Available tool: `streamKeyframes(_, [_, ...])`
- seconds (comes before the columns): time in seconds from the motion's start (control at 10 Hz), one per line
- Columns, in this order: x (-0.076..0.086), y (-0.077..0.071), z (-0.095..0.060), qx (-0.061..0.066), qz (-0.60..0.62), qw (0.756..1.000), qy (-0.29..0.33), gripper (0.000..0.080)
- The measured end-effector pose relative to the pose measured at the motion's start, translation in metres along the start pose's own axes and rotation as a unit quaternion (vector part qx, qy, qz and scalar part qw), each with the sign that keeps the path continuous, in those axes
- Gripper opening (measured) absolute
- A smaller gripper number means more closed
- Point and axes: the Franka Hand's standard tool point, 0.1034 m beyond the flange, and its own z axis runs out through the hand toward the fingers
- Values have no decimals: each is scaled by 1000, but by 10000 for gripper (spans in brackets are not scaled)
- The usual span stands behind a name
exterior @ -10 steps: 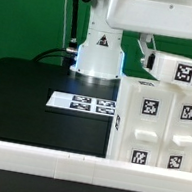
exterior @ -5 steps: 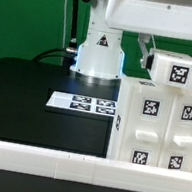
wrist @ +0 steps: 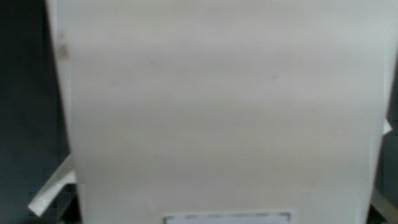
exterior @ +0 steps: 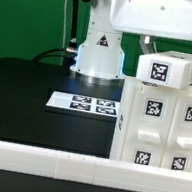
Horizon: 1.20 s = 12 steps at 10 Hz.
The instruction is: Assemble cabinet
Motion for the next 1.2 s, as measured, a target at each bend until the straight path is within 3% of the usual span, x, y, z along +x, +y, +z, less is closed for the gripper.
streamKeyframes(0.3, [-1, 1, 0, 4, 147, 989, -5, 540])
streamKeyframes(0.5, [-1, -1, 2, 28, 299, 954, -12, 540])
streamKeyframes(0.6, [1, -4, 3, 46, 363, 931, -9, 540])
streamKeyframes(0.9, [-1, -11, 2, 53, 481, 875, -15, 540])
streamKeyframes(1.1, [-1, -11, 2, 53, 490, 870, -16, 540])
streamKeyframes(1.2, [-2, -11, 2, 53, 488, 871, -16, 605])
